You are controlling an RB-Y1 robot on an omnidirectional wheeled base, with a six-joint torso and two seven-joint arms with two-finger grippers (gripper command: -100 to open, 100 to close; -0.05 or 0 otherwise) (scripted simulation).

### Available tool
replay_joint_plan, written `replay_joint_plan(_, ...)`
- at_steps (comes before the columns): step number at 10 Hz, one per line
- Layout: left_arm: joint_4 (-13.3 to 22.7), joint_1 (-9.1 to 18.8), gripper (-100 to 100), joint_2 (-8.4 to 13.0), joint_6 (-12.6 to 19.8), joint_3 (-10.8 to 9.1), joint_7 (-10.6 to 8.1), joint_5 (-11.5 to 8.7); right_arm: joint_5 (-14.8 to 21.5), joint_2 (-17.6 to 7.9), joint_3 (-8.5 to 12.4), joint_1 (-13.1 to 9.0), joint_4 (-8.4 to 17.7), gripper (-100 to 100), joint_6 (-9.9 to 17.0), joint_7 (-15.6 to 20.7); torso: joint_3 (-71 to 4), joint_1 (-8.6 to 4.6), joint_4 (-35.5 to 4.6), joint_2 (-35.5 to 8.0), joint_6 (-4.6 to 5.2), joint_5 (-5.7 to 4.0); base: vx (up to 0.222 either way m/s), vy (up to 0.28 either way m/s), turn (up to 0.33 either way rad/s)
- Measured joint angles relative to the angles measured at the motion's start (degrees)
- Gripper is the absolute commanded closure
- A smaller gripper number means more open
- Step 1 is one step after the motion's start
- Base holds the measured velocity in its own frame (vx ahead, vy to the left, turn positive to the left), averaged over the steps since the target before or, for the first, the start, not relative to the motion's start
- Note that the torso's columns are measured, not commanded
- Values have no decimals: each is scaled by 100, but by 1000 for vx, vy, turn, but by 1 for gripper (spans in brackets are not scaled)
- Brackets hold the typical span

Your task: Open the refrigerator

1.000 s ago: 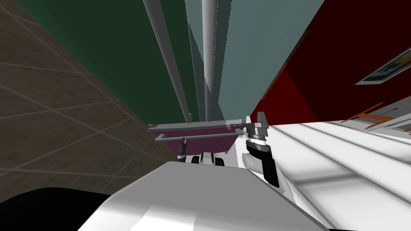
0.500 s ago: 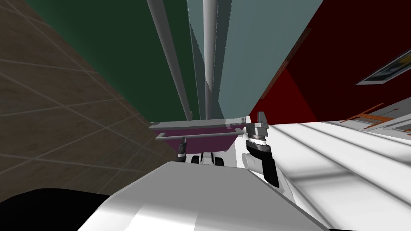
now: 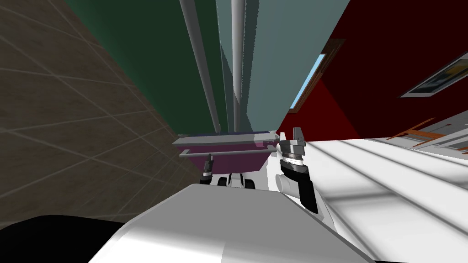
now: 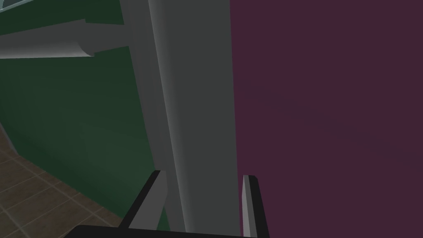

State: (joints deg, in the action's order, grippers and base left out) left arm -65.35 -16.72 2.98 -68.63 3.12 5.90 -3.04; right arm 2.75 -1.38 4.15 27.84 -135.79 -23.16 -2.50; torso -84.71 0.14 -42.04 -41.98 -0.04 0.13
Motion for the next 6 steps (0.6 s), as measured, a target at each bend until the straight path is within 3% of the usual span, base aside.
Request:
replay_joint_plan(2,-23,43,100,11,102,-11,-12,0,0,0,0,1,0,0,0,0,-2,2,-6,3,2,-2,-74,-9,13)
replay_joint_plan(6,-109,-15,100,26,91,23,-32,17,0,0,0,-1,1,0,0,0,18,-12,-6,-29,5,0,-184,-30,25)
